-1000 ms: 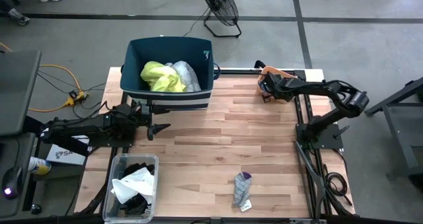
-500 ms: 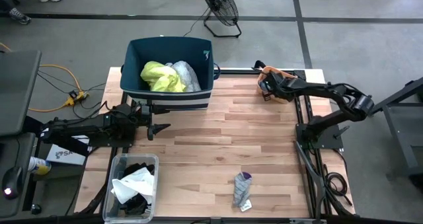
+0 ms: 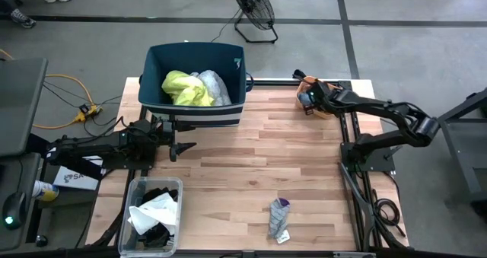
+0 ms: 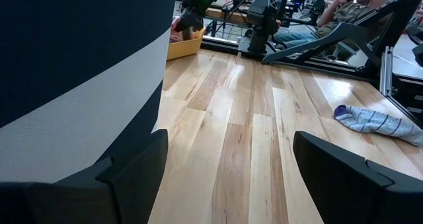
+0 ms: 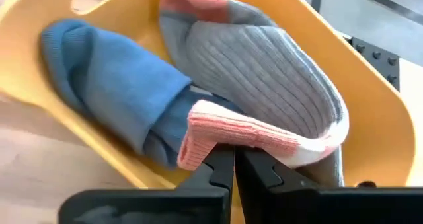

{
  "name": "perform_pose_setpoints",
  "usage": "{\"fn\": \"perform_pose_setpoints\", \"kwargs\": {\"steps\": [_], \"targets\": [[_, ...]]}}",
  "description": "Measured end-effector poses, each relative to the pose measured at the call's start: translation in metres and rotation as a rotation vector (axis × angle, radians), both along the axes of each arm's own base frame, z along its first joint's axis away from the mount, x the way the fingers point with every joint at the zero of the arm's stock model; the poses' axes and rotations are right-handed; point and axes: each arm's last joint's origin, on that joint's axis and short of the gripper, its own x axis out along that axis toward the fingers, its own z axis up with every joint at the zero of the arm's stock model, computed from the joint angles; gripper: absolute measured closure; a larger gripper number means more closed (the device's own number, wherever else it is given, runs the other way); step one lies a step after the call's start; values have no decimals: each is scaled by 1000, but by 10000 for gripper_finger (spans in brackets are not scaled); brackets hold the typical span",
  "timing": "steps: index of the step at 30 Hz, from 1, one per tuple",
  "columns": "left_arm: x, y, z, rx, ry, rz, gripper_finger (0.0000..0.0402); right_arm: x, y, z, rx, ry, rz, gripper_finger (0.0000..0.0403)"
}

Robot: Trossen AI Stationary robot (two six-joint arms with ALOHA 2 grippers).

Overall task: Pick & Place Cloths
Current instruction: Put the pink sock into the orange bin

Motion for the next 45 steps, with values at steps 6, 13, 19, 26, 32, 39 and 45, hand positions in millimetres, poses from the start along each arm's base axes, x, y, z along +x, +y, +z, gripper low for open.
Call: {"fn": "perform_pose_setpoints", "kwargs": {"steps": [6,13,19,26,32,39,45], "targets": [[0,0,0,0,0,0,80,0,1,1,17,-15,24,350],[0,0,0,0,-1,0,80,0,0,1,-4,-19,-14,238],[0,0,0,0,0,0,80,3,0,2,21,-94,-2,187],[0,0,0,0,-1,0,80,7,-3,4,11,-141,37,185],[0,0,0,0,0,0,80,7,-3,4,13,-143,39,186],[0,0,0,0,0,0,80,6,-2,12,-19,-182,45,187],[0,0,0,0,0,0,80,2,3,27,-64,-248,58,188]]}}
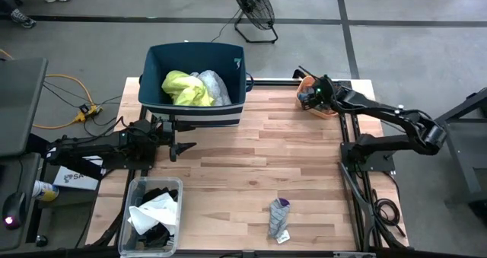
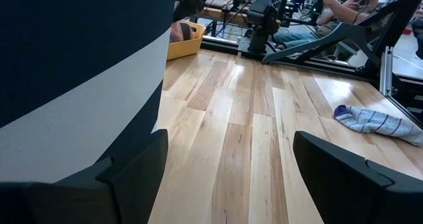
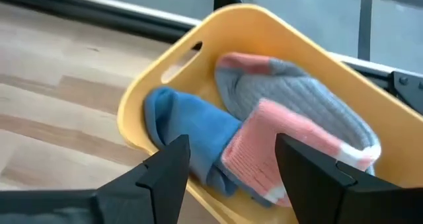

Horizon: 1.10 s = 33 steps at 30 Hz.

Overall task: Pick & Place Cloths
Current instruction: Put the pink sock into the orange bin, then put the gray sock into the orange bin

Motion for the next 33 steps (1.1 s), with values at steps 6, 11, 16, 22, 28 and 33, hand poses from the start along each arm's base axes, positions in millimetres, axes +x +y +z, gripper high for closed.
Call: {"fn": "perform_pose_setpoints", "kwargs": {"steps": [6,11,16,22,28,33], "targets": [[0,0,0,0,0,0,80,-4,4,11,-41,-26,22,188],[0,0,0,0,0,0,80,-7,7,18,-60,-57,48,188],[0,0,0,0,0,0,80,-5,14,24,-7,-156,150,188],[0,0,0,0,0,0,80,8,35,28,81,-253,368,188],[0,0,0,0,0,0,80,26,69,29,128,-267,577,188],[0,0,0,0,0,0,80,38,102,29,164,-263,759,188]]}}
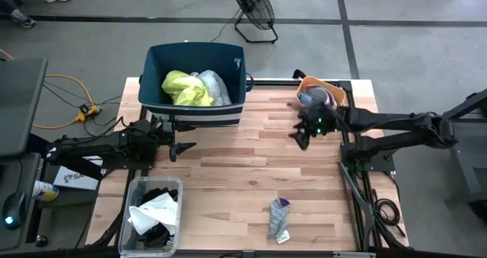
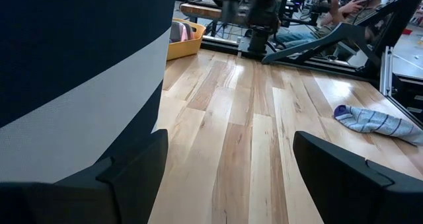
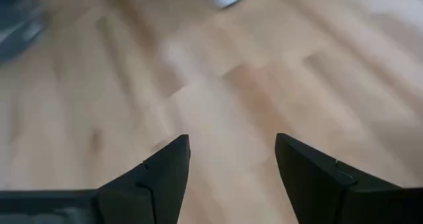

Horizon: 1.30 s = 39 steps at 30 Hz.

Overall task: Pick & Place Cloths
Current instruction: Put the gray sock into the orange bin

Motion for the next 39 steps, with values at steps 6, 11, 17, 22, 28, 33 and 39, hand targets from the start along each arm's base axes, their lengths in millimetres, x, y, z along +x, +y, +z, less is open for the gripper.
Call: {"fn": "perform_pose_setpoints", "kwargs": {"steps": [6,11,17,22,28,33,39], "targets": [[0,0,0,0,0,0,80,7,43,0,16,-5,209,188],[0,0,0,0,0,0,80,8,75,0,17,-11,366,188],[0,0,0,0,0,0,80,11,110,-5,-71,-22,619,188],[0,0,0,0,0,0,80,18,138,-16,-138,-46,817,188],[0,0,0,0,0,0,80,33,168,-38,-279,-86,1035,188],[0,0,0,0,0,0,80,46,187,-58,-312,-127,1102,188],[0,0,0,0,0,0,80,54,206,-85,-312,-128,1147,188]]}}
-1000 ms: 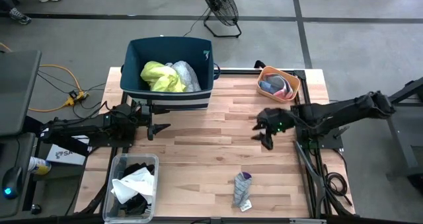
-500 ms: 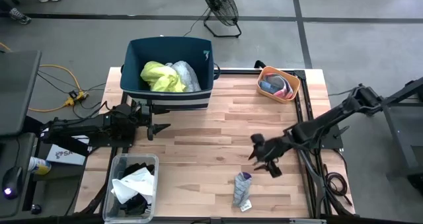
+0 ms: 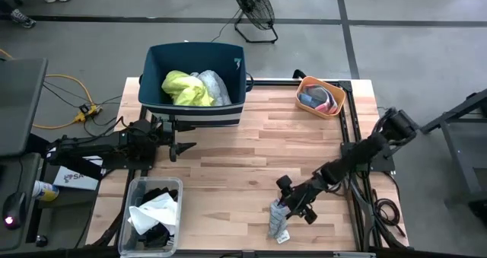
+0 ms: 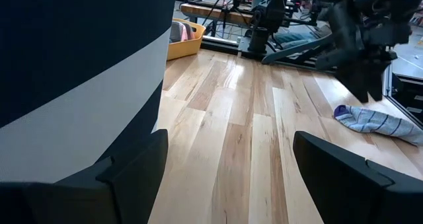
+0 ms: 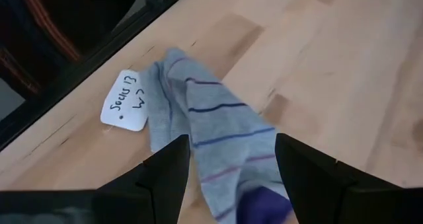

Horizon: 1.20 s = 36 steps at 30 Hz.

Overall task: Pick & Place Cloths
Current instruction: Put the gray sock into the orange bin

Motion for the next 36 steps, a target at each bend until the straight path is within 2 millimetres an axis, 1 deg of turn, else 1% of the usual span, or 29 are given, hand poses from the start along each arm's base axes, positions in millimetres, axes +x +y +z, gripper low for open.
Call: {"fn": "perform_pose_setpoints", "kwargs": {"steps": [4,7,12,15,23,26,32,36], "targets": [[0,0,0,0,0,0,80,2,9,-12,-2,2,21,188],[0,0,0,0,0,0,80,1,15,-18,1,-5,37,188],[0,0,0,0,0,0,80,1,17,-25,-51,-22,24,188],[0,0,0,0,0,0,80,2,17,-27,-80,-39,19,188],[0,0,0,0,0,0,80,1,17,-28,-88,-35,29,191],[0,0,0,0,0,0,80,1,17,-28,-99,-36,37,208],[0,0,0,0,0,0,80,0,16,-29,-112,-25,41,259],[0,0,0,0,0,0,80,-1,15,-31,-132,2,42,285]]}}
